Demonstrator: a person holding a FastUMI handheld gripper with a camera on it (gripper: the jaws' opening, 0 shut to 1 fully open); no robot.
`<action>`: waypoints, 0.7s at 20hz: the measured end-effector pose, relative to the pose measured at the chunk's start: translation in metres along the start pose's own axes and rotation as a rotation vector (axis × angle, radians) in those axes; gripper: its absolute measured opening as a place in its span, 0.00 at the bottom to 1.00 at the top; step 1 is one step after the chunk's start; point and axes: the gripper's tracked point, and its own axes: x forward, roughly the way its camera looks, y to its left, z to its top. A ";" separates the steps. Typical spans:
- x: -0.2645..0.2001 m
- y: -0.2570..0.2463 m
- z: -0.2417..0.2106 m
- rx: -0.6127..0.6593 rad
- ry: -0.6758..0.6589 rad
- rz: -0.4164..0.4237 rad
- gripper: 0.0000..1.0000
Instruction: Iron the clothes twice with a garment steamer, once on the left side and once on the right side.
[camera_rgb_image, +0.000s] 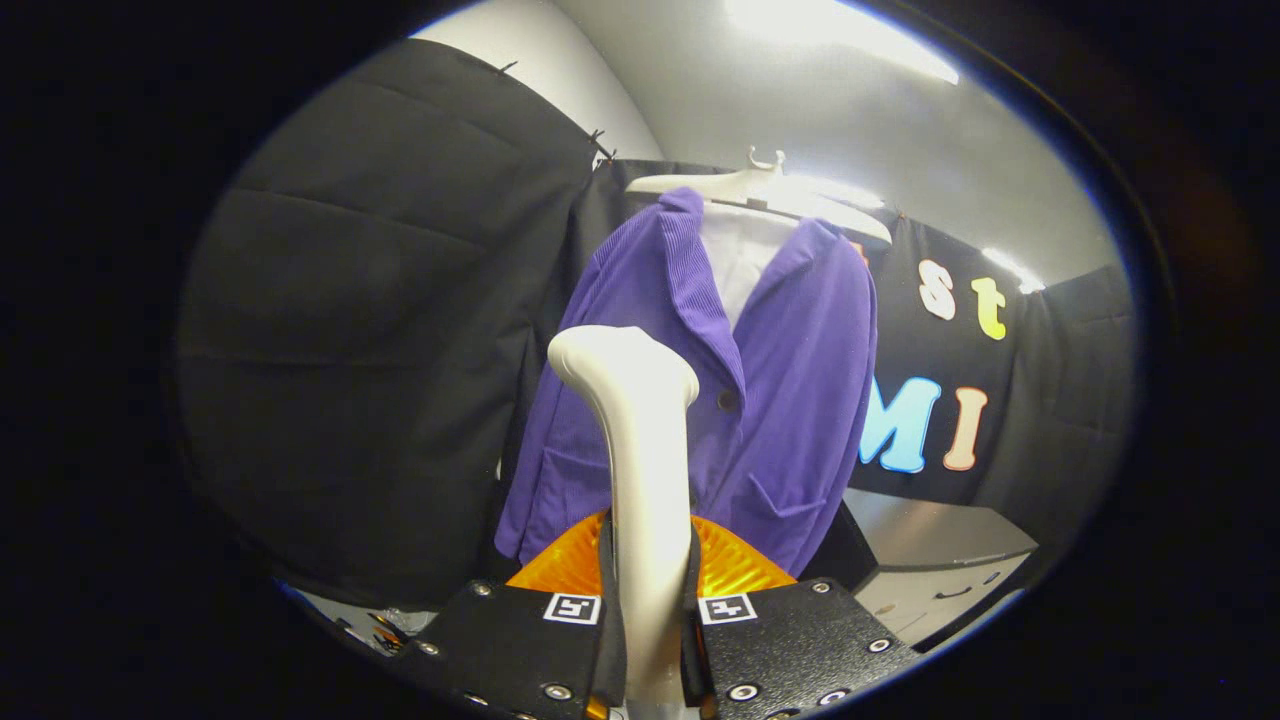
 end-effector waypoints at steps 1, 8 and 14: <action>0.009 0.001 0.013 -0.004 -0.021 -0.004 0.21; 0.059 -0.002 0.091 -0.032 -0.147 -0.069 0.21; 0.091 -0.006 0.099 -0.081 -0.148 -0.114 0.21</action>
